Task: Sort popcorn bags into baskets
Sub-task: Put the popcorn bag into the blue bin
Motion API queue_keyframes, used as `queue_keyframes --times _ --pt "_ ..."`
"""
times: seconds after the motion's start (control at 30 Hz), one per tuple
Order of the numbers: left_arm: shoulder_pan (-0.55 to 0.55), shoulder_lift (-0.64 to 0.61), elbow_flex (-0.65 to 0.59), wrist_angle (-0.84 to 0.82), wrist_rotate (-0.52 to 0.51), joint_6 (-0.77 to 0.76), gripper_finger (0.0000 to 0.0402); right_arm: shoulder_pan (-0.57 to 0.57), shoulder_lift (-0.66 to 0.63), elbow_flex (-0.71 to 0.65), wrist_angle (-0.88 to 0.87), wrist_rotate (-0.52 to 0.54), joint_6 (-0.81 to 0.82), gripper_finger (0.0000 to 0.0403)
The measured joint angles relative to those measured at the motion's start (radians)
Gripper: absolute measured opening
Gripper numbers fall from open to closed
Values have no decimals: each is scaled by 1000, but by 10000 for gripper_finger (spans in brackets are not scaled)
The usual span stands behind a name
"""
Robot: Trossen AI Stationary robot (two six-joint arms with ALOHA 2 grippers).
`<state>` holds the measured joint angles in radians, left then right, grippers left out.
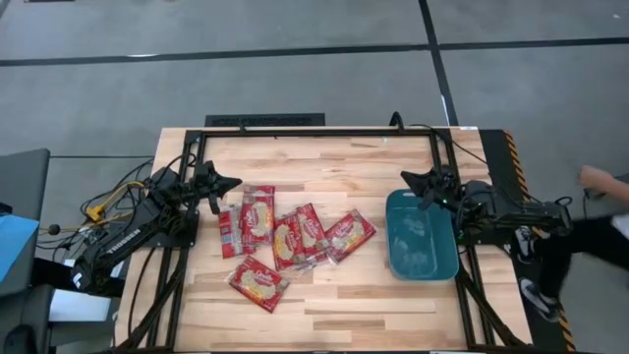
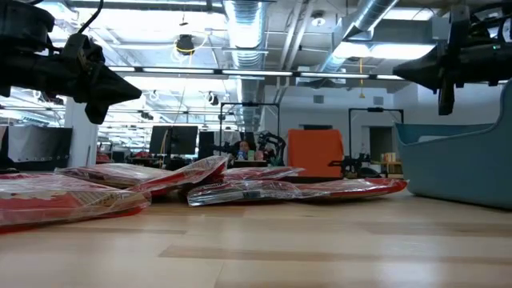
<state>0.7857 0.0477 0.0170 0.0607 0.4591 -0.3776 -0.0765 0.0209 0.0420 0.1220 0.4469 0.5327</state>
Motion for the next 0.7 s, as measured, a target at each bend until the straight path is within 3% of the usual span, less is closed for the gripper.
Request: queue_keyframes --times 0.27,0.37,0.5,0.7 --pt "0 0 0 2 -27 17 0 2 -2 0 2 -13 129 49" --pt "0 0 0 3 -125 41 0 0 -1 0 126 -24 86 49" --pt "0 0 0 6 -283 -10 0 -5 4 74 338 -27 -113 60" --pt "0 0 0 10 -507 -117 0 6 151 320 213 -17 -236 103"
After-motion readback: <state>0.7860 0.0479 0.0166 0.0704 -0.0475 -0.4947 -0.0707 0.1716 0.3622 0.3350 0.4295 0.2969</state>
